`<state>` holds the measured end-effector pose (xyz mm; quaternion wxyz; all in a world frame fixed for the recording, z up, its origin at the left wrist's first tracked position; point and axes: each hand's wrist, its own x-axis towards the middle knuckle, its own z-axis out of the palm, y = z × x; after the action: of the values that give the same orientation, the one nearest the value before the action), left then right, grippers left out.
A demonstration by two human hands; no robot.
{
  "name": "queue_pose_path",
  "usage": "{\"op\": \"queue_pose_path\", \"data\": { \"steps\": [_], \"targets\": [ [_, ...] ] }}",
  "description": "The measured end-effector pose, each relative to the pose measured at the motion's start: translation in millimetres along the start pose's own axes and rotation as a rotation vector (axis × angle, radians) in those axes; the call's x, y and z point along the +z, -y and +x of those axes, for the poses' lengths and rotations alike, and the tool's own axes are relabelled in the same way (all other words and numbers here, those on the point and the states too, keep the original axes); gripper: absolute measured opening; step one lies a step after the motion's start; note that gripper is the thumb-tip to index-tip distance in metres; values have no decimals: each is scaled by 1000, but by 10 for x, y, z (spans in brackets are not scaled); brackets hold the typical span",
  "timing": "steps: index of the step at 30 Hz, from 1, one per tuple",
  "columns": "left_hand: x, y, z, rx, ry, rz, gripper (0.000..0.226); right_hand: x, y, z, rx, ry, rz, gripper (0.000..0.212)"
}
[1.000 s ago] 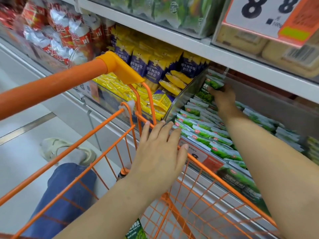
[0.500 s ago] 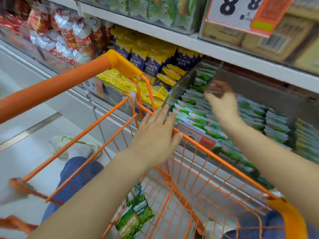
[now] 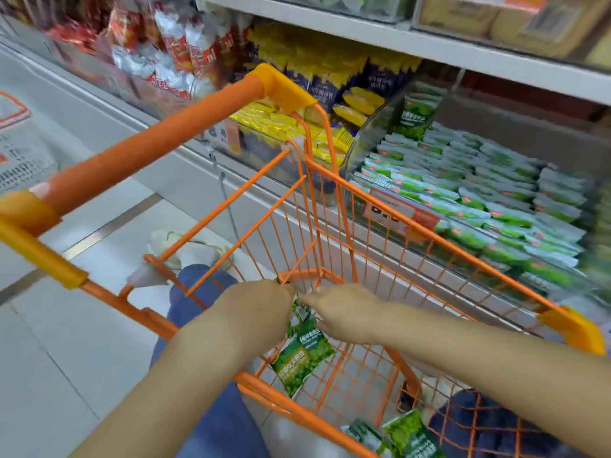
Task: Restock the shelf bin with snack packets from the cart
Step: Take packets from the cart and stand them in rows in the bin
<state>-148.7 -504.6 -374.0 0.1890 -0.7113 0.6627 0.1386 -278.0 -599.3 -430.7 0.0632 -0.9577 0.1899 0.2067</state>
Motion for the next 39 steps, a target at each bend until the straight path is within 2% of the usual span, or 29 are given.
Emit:
{"op": "queue_pose_path", "data": {
  "steps": [3, 6, 8, 10, 12, 14, 17, 19, 20, 22, 24, 26, 27, 29, 31, 33, 34, 37, 39],
  "targets": [
    [4, -35, 41, 31, 12, -81, 32, 172, 119, 212, -63, -10, -54, 40],
    [-16, -21, 61, 65, 14, -110, 33, 225, 215, 306, -87, 6, -324, 32],
    [-18, 1, 60, 54, 26, -129, 35, 255, 233, 312, -157, -14, -402, 27],
    [-32, 8, 41, 46, 13, -165, 36, 212, 193, 273, -230, -58, -372, 21],
    [-49, -1, 15, 32, -42, -177, 35, 193, 79, 212, -177, -113, -261, 27],
    [-79, -14, -17, 15, -147, -186, 32, 89, -59, 43, -13, -162, -21, 26],
    [-118, -10, -57, 60, -363, -302, 30, -201, -221, -307, 162, -292, 662, 15],
    [-146, -7, -83, 193, -431, -460, 44, -374, -283, -493, 222, -352, 1179, 8],
    [-171, -27, -102, 271, -410, -525, 55, -442, -290, -581, 242, -347, 1399, 9],
    [-216, -81, -126, 348, -361, -577, 73, -544, -285, -703, 259, -306, 1699, 25],
    [-234, -129, -88, 384, -520, -560, 65, -630, -280, -803, 235, -255, 1822, 36],
    [-277, -158, -59, 347, -720, -612, 49, -667, -255, -838, 227, -262, 1857, 39],
    [-343, -187, -76, 306, -767, -751, 44, -666, -252, -848, 236, -327, 1824, 39],
    [-469, -249, -76, 247, -702, -1168, 25, -646, -273, -863, 262, -556, 1629, 43],
    [-597, -306, -58, 248, -562, -1431, 12, -641, -315, -884, 204, -787, 1497, 36],
    [-646, -331, -6, 267, -479, -1437, 18, -652, -353, -909, 132, -864, 1533, 18],
    [-673, -357, 5, 284, -441, -1418, 20, -664, -368, -924, 97, -864, 1538, 16],
    [-747, -443, 75, 310, -376, -1420, 14, -644, -435, -966, 38, -845, 1456, 27],
    [-802, -488, 132, 295, -369, -1407, 11, -670, -465, -1011, 29, -870, 1465, 13]
  ]
}}
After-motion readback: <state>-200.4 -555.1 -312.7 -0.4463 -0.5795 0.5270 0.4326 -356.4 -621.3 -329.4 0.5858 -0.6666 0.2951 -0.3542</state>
